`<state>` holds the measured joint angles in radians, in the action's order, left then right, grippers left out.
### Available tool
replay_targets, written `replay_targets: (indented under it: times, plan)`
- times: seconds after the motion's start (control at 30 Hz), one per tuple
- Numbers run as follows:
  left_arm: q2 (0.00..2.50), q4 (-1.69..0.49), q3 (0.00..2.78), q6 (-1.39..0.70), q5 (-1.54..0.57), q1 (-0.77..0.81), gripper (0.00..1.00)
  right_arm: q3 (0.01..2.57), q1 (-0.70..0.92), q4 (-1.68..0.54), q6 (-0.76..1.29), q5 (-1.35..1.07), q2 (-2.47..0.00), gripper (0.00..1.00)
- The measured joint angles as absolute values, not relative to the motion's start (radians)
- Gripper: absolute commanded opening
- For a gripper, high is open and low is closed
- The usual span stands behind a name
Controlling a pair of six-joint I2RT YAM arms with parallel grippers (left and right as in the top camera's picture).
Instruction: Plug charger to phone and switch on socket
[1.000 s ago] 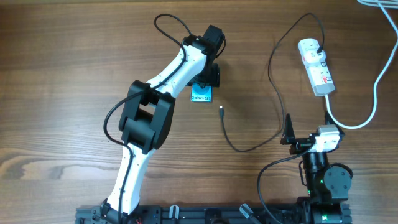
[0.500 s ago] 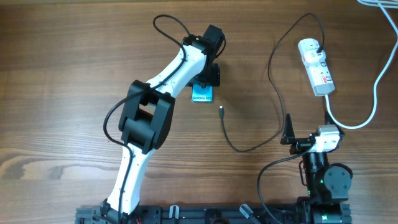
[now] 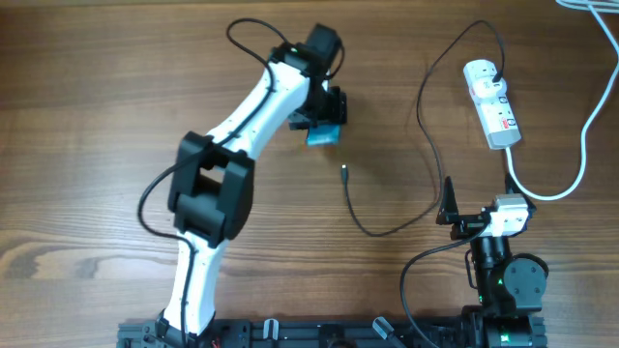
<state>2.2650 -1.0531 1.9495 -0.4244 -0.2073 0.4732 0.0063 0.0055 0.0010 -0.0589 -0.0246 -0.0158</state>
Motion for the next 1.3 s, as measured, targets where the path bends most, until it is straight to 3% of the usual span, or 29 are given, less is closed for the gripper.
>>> replay_targets:
  times: [0.63,1.3]
  plan:
    - [2.207,-1.119,1.95,-0.425,-0.268,0.405,0.73,0.006,0.006,0.001,-0.059,-0.025,-0.016,1.0]
    - [2.207,-0.996,1.713,-0.424,-0.096,0.528,0.76,0.006,0.006,0.001,-0.059,-0.025,-0.016,1.0]
